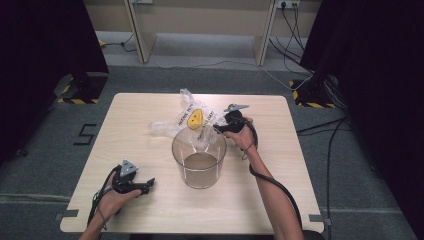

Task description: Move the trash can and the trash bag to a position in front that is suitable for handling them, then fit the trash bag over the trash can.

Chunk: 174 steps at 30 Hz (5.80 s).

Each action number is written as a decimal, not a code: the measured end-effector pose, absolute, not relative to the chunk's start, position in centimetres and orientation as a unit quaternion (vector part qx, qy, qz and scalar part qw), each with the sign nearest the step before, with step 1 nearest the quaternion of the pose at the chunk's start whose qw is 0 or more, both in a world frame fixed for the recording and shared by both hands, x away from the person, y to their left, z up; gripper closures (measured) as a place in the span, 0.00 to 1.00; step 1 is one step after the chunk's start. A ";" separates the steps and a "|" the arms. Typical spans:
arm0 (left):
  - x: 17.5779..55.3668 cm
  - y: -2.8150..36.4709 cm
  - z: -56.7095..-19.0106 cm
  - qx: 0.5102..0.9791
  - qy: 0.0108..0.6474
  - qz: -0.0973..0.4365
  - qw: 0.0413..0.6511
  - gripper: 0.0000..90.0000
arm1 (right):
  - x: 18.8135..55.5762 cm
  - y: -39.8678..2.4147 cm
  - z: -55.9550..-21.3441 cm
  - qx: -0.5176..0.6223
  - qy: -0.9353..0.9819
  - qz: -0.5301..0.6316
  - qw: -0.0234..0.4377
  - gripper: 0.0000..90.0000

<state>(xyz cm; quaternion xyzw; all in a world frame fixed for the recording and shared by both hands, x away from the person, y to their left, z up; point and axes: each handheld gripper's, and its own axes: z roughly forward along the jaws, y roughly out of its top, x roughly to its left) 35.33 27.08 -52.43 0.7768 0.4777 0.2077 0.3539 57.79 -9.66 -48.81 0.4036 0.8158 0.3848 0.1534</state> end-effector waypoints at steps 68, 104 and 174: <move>35.5 26.9 -52.4 0.783 0.468 0.201 0.357 0.15 | 45.9 -26.7 -47.2 0.462 0.801 0.324 0.198 0.59; 35.7 26.8 -52.4 0.782 0.471 0.202 0.354 0.14 | 41.1 -25.3 -47.3 0.512 0.763 0.352 0.179 0.34; 35.8 26.7 -52.4 0.782 0.472 0.202 0.353 0.14 | 43.4 -25.3 -46.0 0.473 0.744 0.419 0.219 0.98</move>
